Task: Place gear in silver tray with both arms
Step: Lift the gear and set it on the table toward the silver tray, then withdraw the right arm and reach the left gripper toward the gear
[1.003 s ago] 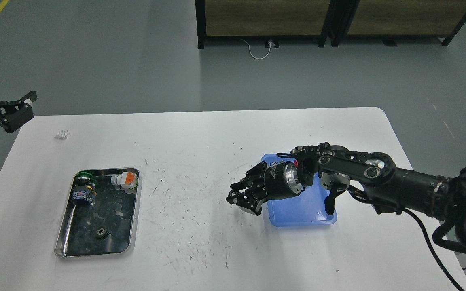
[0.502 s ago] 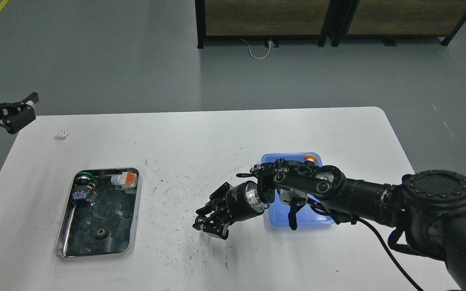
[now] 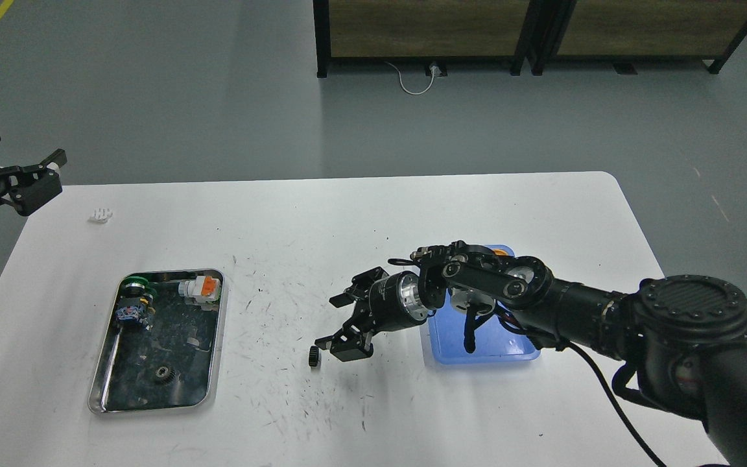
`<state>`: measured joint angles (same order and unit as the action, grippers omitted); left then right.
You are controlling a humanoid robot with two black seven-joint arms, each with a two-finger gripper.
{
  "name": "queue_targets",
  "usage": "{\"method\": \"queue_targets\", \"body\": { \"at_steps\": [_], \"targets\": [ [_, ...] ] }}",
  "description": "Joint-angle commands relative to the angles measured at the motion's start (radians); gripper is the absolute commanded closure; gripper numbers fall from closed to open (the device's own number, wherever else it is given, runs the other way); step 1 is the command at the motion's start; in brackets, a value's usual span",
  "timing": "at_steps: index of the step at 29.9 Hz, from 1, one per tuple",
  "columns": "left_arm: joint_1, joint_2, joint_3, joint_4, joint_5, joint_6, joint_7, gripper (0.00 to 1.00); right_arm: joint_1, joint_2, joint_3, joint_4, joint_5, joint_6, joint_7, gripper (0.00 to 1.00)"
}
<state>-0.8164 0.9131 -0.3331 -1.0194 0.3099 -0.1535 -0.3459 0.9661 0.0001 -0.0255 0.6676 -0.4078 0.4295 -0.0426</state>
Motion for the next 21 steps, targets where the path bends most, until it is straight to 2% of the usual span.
{"method": "queue_targets", "body": {
  "at_steps": [1, 9, 14, 21],
  "targets": [
    [-0.012, 0.001, 0.0, -0.005, 0.0, -0.008, -0.001, 0.02, 0.034, 0.0, 0.051, -0.011, 0.004, 0.0, -0.007, 0.08],
    [-0.026, -0.002, 0.0, -0.053, 0.021, -0.008, 0.001, 0.03, 0.101, -0.164, 0.199, -0.008, 0.046, 0.0, -0.007, 0.08],
    [-0.014, -0.002, 0.003, -0.108, 0.075, -0.011, -0.004, 0.03, 0.115, -0.279, 0.226, 0.013, 0.06, 0.0, -0.007, 0.08],
    [0.009, 0.015, 0.138, -0.346, 0.257, -0.06, -0.007, 0.03, 0.117, -0.374, 0.275, 0.012, 0.06, 0.0, -0.005, 0.08]
  ]
}}
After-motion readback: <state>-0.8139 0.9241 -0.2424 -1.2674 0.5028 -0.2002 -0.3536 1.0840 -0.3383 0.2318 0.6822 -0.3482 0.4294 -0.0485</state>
